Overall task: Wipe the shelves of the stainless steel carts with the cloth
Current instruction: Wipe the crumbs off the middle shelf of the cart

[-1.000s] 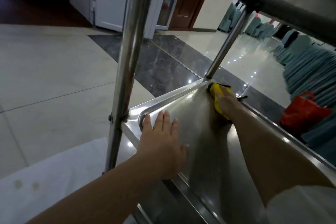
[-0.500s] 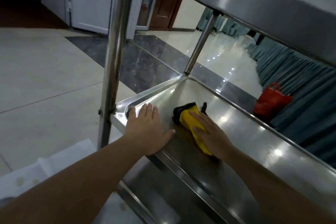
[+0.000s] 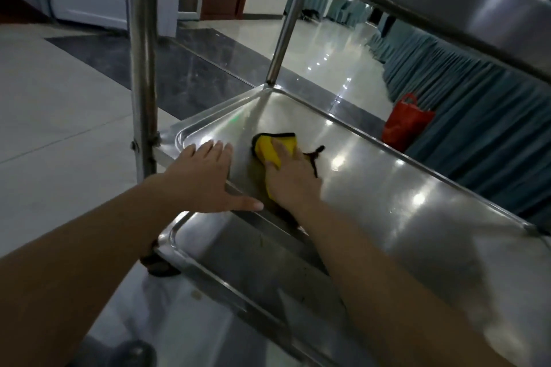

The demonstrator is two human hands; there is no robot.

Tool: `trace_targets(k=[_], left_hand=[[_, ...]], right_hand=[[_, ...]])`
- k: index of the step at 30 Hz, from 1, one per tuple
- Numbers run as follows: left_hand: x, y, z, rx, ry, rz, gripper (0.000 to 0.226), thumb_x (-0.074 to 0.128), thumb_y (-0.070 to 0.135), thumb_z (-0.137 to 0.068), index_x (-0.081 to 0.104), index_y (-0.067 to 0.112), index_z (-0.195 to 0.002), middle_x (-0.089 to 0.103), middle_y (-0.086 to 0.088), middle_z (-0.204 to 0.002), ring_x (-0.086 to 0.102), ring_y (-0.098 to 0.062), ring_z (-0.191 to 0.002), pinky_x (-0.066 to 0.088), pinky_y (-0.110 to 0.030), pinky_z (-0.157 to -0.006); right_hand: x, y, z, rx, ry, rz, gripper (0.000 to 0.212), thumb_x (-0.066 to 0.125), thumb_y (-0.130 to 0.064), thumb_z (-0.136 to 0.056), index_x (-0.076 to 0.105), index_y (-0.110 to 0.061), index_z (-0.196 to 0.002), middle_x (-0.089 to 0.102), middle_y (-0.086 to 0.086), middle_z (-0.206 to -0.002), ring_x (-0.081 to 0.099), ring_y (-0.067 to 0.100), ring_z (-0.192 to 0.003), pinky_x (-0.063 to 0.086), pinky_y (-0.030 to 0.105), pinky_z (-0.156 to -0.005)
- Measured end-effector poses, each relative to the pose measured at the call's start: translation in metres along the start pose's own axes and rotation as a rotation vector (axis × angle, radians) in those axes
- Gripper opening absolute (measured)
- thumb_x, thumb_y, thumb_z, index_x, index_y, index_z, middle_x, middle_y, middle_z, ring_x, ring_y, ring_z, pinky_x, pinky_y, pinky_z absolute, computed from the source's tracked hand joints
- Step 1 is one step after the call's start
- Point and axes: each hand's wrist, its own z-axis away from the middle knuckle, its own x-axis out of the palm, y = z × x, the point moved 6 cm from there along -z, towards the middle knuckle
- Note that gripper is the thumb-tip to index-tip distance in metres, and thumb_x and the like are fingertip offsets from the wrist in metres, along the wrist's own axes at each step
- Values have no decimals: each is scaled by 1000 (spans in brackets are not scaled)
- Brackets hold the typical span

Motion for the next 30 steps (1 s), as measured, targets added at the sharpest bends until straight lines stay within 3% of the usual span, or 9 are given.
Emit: trace_targets(k=[4,6,10,14,17,20,23,26,30], left_hand=[[-5,1,-8,7,-78,-2,156,12,107,-30,18,6,-148,-2,-7,-162,2,-24,-149,9,-50,-119],[-8,6,-14,32,-92,4,158,14,107,-30,5,6,-151,-6,-6,-162,-3,-22,-149,4,-51,-119],[-3,26,-24,112,-68,50,153,17,107,-36,-6,11,-152,-5,-5,-162,-4,-20,-149,0,-50,-119],[7,41,-32,133,-59,2,141,8,105,-46,-4,12,-152,-1,-7,-162,-3,-22,-149,1,-52,-119],[10,48,-39,141,-17,-50,136,-3,102,-49,2,15,-153,4,-11,-161,1,-27,-148,4,-54,-118],[13,55,-45,181,3,-103,126,-8,98,-55,10,19,-152,10,-11,-160,7,-29,-147,10,-53,-117],[17,57,-53,158,-45,-123,125,-13,93,-53,8,21,-152,3,-6,-162,1,-27,-148,7,-54,-117],[14,72,-60,142,-43,-89,117,-8,90,-57,14,22,-150,6,-1,-162,3,-23,-148,9,-55,-115],[17,128,-59,268,-52,-6,106,0,87,-66,19,25,-150,8,1,-162,3,-16,-148,6,-48,-118]], right_hand=[[-7,3,29,-239,-97,-72,53,28,-57,-95,9,-56,-144,12,-2,-162,19,30,-146,24,57,-113],[-16,33,46,-234,-86,-91,53,27,-62,-93,8,-59,-143,13,-8,-161,20,24,-146,24,52,-114],[-43,113,77,-47,-7,-134,48,36,-58,-96,18,-62,-141,20,-13,-159,26,16,-143,24,37,-114],[-79,180,101,163,49,-213,39,29,-69,-88,21,-76,-125,34,-21,-147,36,9,-130,27,34,-107],[-87,213,93,340,124,-263,50,25,-72,-91,35,-53,-137,43,-5,-146,45,21,-125,35,47,-107],[-74,210,72,531,156,-40,52,28,-50,-97,23,-37,-148,34,9,-151,38,36,-131,32,59,-107],[-56,172,54,435,117,3,60,33,-50,-93,17,-38,-149,27,10,-154,32,37,-135,28,59,-108],[-47,148,52,230,56,-19,62,39,-57,-91,10,-52,-146,16,-1,-160,23,30,-143,23,60,-110],[-54,165,77,68,50,-76,61,41,-58,-91,6,-60,-142,17,-9,-160,24,22,-144,25,53,-112]])
